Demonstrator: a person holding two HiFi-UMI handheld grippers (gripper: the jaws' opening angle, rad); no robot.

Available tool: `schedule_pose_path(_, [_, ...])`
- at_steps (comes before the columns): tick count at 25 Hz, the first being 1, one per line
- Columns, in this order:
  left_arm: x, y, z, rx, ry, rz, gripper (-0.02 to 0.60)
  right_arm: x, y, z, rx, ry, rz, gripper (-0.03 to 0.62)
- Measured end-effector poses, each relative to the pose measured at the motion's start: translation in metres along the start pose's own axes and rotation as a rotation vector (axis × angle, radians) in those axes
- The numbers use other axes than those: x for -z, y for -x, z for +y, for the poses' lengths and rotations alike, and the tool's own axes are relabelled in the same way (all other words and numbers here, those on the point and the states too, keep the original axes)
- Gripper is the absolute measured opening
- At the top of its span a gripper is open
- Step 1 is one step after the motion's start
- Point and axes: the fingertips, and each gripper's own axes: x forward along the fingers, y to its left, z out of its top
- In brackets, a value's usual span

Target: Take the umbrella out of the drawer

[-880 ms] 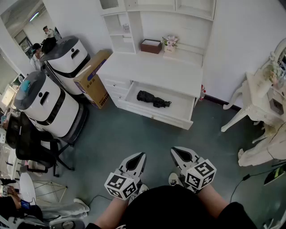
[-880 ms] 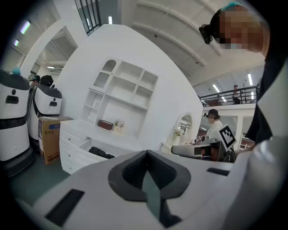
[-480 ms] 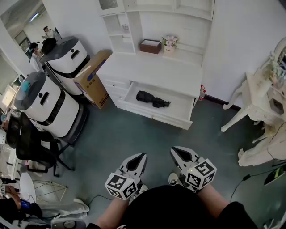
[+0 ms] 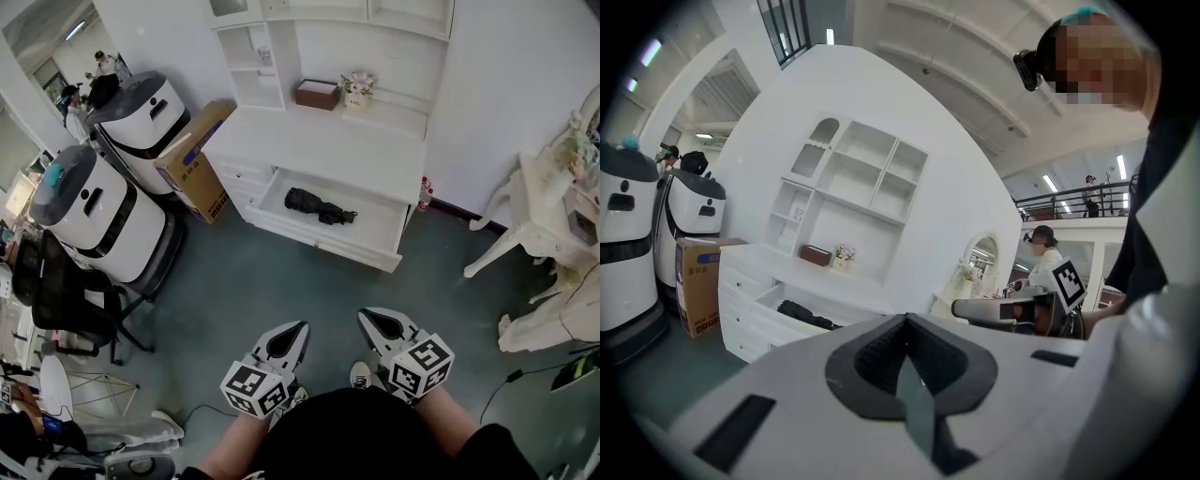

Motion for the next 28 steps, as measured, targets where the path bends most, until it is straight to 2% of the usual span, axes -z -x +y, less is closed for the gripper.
schedule_pose_path(10, [0.004, -0.022, -0.005, -0.041, 0.023, -0.004, 0.003, 0.000, 0.001, -0.028, -0.033, -0.005, 0.028, 0.002])
schedule_pose_path(21, [0.008, -0.048, -0.014, -0.137, 0.004, -0.002, 0.003, -0.002, 0.006, -0.064, -0.105, -0.024, 0.050, 0.002])
schedule_pose_path(28, [0.005, -0.057, -0.021, -0.171, -0.023, 0.005, 0.003, -0.009, 0.005, -0.077, -0.134, -0.025, 0.045, 0.002])
